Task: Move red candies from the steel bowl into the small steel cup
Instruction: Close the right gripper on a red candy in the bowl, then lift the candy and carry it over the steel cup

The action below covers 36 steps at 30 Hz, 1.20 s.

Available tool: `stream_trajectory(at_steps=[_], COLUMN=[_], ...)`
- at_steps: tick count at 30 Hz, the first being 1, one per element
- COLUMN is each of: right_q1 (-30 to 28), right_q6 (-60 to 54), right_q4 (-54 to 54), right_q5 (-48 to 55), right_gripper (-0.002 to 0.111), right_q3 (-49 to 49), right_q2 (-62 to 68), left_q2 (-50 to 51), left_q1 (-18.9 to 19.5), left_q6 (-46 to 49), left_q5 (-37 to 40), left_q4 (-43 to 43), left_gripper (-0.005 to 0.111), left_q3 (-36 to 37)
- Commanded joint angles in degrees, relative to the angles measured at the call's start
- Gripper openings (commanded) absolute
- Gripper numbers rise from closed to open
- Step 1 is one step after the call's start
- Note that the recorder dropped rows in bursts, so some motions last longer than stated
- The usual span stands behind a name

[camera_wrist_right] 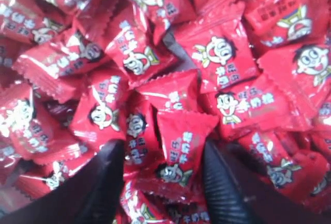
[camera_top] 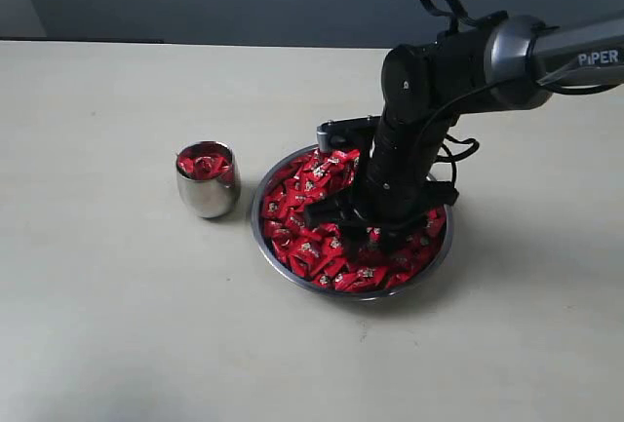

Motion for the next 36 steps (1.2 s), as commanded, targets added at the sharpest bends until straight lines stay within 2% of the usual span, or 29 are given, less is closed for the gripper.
stream_trajectory(at_steps=[1,4,9,19,28,36], right_q1=[0.0,0.0,0.0,0.0,0.0,0.0], right_q6=[0.0,0.0,0.0,0.0,0.0,0.0], right_q4=[-0.5,-0.6,-1.2,-2.6,-7.6,-8.0], right_q5=[-0.8,-1.0,-1.0,-0.4,7.8,8.1], right_gripper=[0.033,0.023,0.011,0.01,0.01,0.01], right_q3=[-0.4,-0.4,-0.4,-0.9,-11.0,-18.8], right_q2=[0.0,0.0,0.0,-2.0,-3.2,-3.2], left_q2=[-0.3,-0.3,-0.3,-0.3,-0.3,-0.3], left_q1=[0.1,0.1,0.1,0.1,0.1,0.1], left_q6=[-0.1,-0.1,-0.1,-0.1,-0.1,-0.1], left_q5=[-0.1,-0.1,-0.1,-0.1,-0.1,-0.1], left_q4=[0.1,0.1,0.1,0.1,0.1,0.1], left_gripper=[0.0,0.0,0.0,0.0,0.0,0.0], left_q3=[0.2,0.2,0.2,0.2,0.2,0.2])
